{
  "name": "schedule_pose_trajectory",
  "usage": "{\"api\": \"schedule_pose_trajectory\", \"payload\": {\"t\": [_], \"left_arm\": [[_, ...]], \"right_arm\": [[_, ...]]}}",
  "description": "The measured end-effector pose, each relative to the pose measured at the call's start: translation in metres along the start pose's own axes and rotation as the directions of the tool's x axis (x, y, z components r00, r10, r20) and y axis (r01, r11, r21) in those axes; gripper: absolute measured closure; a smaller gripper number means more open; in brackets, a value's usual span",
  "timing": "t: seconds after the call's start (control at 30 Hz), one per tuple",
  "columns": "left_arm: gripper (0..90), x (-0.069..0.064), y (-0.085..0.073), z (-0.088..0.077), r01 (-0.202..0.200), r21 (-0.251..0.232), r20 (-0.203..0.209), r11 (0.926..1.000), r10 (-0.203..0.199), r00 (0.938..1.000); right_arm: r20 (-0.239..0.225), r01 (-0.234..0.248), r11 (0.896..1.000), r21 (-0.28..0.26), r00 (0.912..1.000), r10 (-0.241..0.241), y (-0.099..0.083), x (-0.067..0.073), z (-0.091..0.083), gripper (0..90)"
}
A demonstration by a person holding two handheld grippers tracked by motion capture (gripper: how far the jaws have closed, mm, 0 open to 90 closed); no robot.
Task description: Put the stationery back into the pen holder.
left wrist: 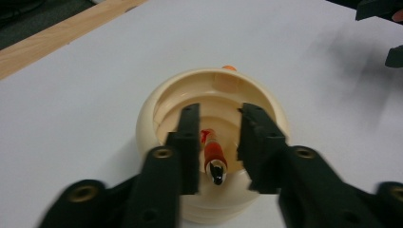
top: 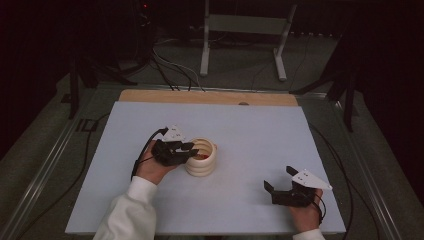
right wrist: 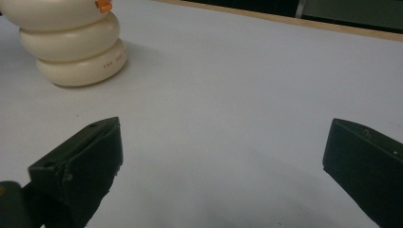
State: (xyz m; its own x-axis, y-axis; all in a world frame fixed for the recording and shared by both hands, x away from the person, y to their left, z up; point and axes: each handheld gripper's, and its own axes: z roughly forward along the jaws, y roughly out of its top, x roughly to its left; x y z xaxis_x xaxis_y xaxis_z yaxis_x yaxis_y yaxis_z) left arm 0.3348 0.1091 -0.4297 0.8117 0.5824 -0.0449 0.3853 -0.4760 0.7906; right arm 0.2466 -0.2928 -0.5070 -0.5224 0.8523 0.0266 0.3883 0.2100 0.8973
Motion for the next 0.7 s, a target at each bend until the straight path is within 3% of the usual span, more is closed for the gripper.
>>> {"api": "schedule_pose_trajectory", "payload": {"t": [0.2, 0.37, 0.7], "left_arm": [[43.1, -0.001, 0.0, 0.0, 0.012, -0.007, -0.012, 0.9999, -0.012, 0.9999], [29.3, 0.0, 0.0, -0.003, 0.028, -0.043, -0.05, 0.9987, -0.031, 0.9983], [7.6, 0.007, -0.004, -0.018, 0.081, -0.119, -0.123, 0.9896, -0.095, 0.9878]], "right_arm": [[0.001, -0.002, 1.0, 0.0, 1.0, 0.002, 0.0, 0.0, 0.0, 0.1], [0.0, -0.001, 1.0, 0.0, 1.0, 0.001, 0.0, 0.0, 0.0, 0.1], [0.001, 0.0, 1.0, 0.0, 1.0, 0.0, 0.0, 0.0, 0.0, 0.1]]}}
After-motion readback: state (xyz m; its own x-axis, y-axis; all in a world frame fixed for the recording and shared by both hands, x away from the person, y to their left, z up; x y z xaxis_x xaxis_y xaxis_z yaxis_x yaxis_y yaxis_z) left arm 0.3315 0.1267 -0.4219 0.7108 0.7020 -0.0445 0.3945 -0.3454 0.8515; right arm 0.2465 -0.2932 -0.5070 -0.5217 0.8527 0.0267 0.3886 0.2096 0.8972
